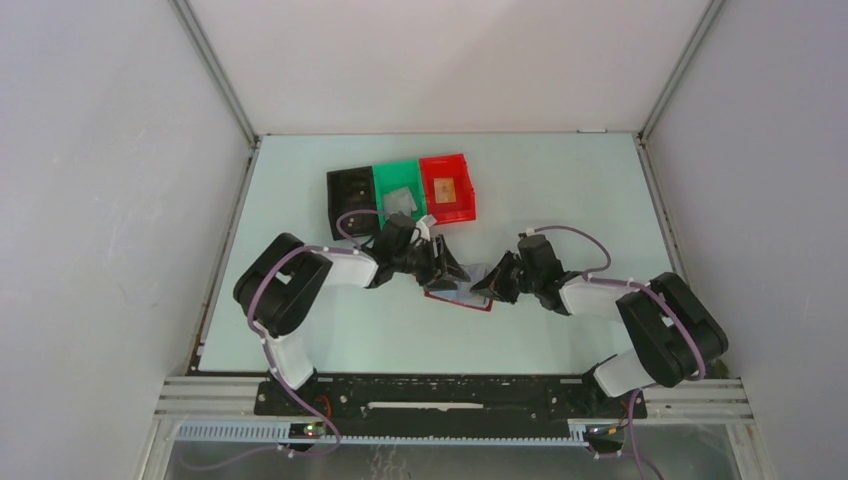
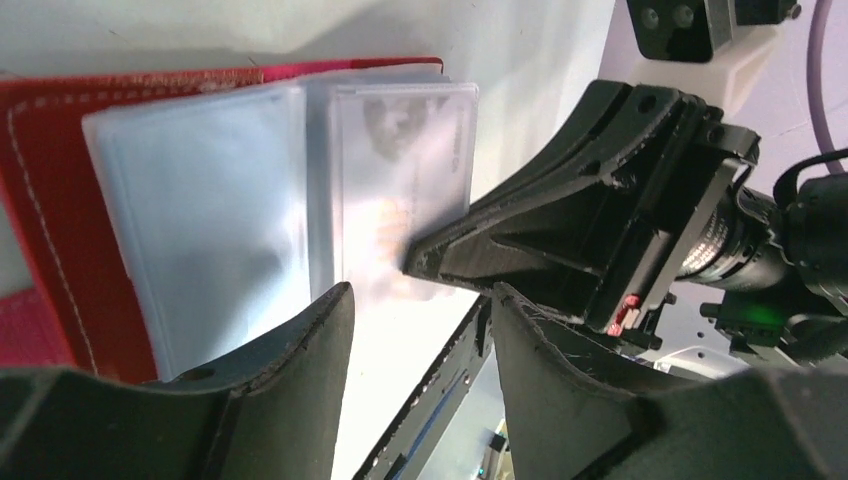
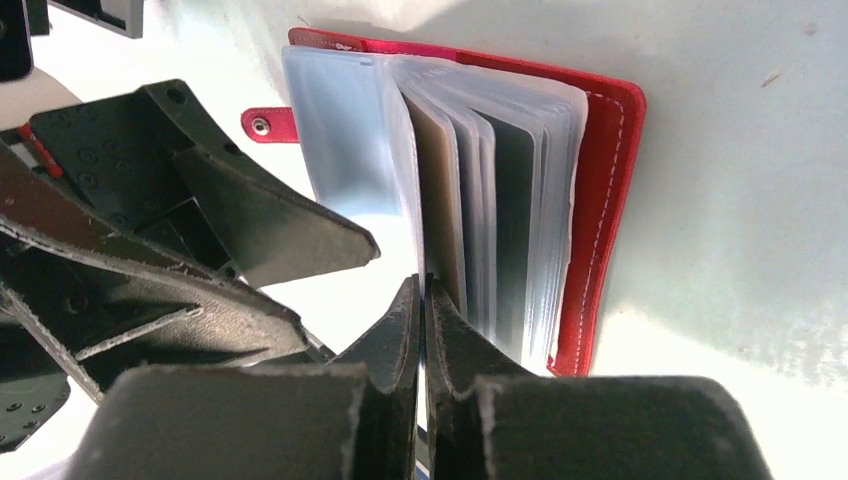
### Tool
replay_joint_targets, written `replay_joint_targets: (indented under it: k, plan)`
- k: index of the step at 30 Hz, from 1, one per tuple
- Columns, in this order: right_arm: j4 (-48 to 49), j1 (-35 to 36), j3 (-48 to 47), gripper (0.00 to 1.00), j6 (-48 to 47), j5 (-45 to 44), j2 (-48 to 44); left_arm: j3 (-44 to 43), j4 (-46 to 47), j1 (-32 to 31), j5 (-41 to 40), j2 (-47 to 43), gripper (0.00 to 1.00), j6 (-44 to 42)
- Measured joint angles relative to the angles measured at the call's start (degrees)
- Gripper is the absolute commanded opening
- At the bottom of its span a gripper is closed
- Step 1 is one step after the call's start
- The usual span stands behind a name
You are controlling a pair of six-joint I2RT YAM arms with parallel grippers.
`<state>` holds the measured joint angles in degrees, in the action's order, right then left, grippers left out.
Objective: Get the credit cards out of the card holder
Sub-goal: Remove the credit card from the card holder.
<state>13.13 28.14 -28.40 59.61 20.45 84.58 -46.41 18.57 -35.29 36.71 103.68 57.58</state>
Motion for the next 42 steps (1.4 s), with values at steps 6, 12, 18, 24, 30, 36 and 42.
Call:
replay_joint_targets:
  k: [6,12,18,24,30,36,42]
  plan:
    - [0.8,-1.6,0.4,0.19,-0.1,0.5,0.2,0.7,0.2,0.1,0.2,-1.8,0.58,-0.2]
    - [1.9,-3.4,0.6,0.32,-0.3,1.7,1.0,1.3,-1.9,2.1,-0.4,-4.3,0.58,-2.2]
    - [6.0,-5.9,2.0,0.32,-0.3,4.4,1.9,1.8,-4.7,4.6,-2.6,-4.2,0.58,-4.1]
    - [7.7,-5.9,2.6,0.34,-0.3,5.8,1.9,2.4,-5.2,4.8,-3.5,-3.9,0.58,-4.6]
    - [4.3,-2.6,-1.0,0.35,-1.7,5.3,2.0,3.3,-8.2,6.9,-4.1,-6.2,0.58,-5.6]
    - [1.8,3.6,-14.2,0.37,-4.7,4.1,6.1,3.3,-12.3,11.7,-5.9,-12.4,0.58,-7.7]
    - [-0.2,5.3,-17.0,0.37,-5.6,3.8,9.5,3.3,-16.4,13.4,-8.1,-16.2,0.58,-9.9]
